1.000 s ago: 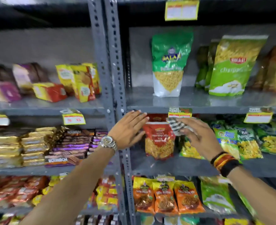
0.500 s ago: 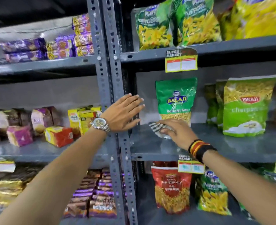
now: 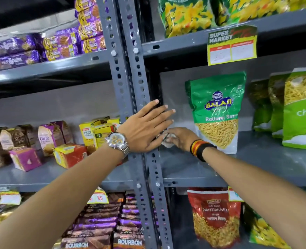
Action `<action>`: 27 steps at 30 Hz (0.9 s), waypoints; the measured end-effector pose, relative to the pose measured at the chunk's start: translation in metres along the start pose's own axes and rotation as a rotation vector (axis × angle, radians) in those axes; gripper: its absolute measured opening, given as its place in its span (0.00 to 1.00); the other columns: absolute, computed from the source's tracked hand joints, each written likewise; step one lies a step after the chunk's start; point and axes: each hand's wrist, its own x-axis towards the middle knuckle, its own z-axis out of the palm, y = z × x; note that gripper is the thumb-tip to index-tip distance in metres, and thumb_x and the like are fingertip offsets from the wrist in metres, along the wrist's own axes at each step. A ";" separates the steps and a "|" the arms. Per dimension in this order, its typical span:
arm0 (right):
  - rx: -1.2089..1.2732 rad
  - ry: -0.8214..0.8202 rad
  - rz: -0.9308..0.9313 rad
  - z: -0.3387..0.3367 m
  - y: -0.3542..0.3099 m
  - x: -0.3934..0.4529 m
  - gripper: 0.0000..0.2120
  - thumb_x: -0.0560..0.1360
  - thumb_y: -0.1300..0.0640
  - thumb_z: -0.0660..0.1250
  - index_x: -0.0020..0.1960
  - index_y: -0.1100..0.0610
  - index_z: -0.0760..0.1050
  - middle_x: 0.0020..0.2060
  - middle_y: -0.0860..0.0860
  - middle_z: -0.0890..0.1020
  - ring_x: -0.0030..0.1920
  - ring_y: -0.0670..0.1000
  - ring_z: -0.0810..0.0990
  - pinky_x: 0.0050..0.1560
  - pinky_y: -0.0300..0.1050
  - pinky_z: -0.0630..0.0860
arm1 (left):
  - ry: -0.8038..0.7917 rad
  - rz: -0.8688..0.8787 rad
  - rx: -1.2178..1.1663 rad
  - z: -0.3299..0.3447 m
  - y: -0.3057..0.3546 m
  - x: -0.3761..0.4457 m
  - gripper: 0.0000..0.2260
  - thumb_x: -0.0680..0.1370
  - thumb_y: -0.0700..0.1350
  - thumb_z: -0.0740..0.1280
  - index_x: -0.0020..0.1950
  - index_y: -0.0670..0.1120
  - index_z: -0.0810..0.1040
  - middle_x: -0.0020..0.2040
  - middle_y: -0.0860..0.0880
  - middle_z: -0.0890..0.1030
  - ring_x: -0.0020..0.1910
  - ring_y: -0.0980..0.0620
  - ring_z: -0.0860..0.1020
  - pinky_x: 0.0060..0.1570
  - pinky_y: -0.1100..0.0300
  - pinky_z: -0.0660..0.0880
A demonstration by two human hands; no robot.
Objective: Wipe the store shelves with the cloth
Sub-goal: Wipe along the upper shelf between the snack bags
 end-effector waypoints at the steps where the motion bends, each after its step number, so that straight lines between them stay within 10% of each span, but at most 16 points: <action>1: -0.002 -0.002 0.034 0.001 -0.001 0.011 0.14 0.76 0.51 0.63 0.60 0.46 0.76 0.58 0.53 0.81 0.58 0.58 0.79 0.57 0.49 0.75 | 0.011 -0.005 0.001 0.001 0.001 0.000 0.25 0.83 0.54 0.53 0.74 0.42 0.71 0.79 0.40 0.65 0.77 0.39 0.63 0.79 0.40 0.46; 5: -0.093 -0.014 0.176 0.004 -0.003 0.050 0.05 0.74 0.51 0.62 0.48 0.49 0.75 0.54 0.55 0.82 0.51 0.58 0.80 0.47 0.47 0.74 | 0.029 -0.028 0.014 0.003 0.003 0.001 0.24 0.83 0.53 0.55 0.73 0.42 0.72 0.77 0.41 0.68 0.75 0.39 0.66 0.79 0.41 0.46; 12: -0.055 -0.107 0.396 0.032 0.037 0.120 0.09 0.70 0.47 0.58 0.34 0.48 0.73 0.45 0.52 0.79 0.54 0.57 0.79 0.59 0.57 0.69 | 0.027 -0.031 0.036 0.007 0.003 0.001 0.20 0.80 0.53 0.58 0.64 0.42 0.79 0.68 0.42 0.77 0.69 0.38 0.72 0.79 0.41 0.48; 18: -0.164 -0.255 0.357 0.070 0.064 0.130 0.38 0.62 0.28 0.51 0.66 0.45 0.71 0.66 0.53 0.76 0.64 0.60 0.75 0.66 0.60 0.68 | 0.031 -0.036 0.031 0.006 0.004 0.001 0.20 0.80 0.52 0.59 0.64 0.42 0.79 0.67 0.43 0.78 0.68 0.39 0.73 0.80 0.43 0.46; 27: -0.025 -0.376 -0.127 0.045 0.017 0.029 0.16 0.79 0.50 0.61 0.66 0.49 0.73 0.64 0.52 0.78 0.62 0.52 0.76 0.63 0.46 0.71 | -0.034 -0.038 0.042 -0.003 0.005 0.001 0.22 0.82 0.54 0.57 0.67 0.42 0.77 0.69 0.42 0.77 0.69 0.38 0.72 0.79 0.41 0.47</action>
